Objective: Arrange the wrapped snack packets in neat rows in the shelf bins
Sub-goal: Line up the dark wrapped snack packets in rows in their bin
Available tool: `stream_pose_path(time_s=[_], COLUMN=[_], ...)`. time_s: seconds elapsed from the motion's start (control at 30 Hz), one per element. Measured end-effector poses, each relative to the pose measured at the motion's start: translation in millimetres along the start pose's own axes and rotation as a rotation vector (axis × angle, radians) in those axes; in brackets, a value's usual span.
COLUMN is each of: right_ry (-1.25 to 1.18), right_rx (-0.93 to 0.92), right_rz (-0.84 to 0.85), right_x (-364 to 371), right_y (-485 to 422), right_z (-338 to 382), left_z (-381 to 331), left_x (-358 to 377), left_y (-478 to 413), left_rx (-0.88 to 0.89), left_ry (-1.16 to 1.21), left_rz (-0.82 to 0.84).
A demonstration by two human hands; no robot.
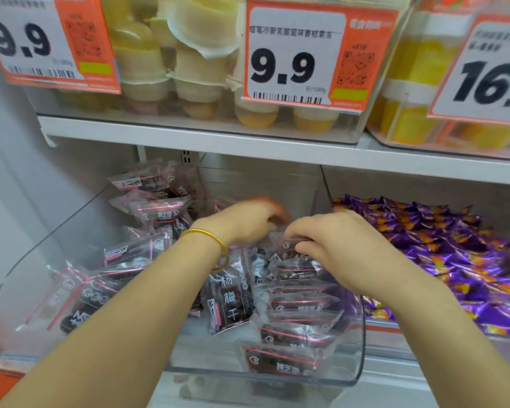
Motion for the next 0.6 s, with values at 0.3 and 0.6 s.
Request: stream_pose_path(time_s=[0.3, 0.6], right_ry=[-0.065, -0.011], right_rx=[0.006, 0.004], right_rz=[0.009, 0.022], right_x=[3, 1], right_y=[0, 4], right_z=[-8, -6], left_z=[-6, 5], left_x=[14, -12], left_y=[-20, -13], left_rx=[-0.068, -0.025], left_ry=[-0.302, 0.028], left_rz=[0.368, -0.079])
Point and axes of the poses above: each hand's wrist, its own y-axis away from the middle knuckle, its own x-axis out of the palm, z = x × y, the point moved 1 cm from there along -y, towards the middle knuckle, and after that the axes turned 10 degrees about x, right-handed, at the moved point
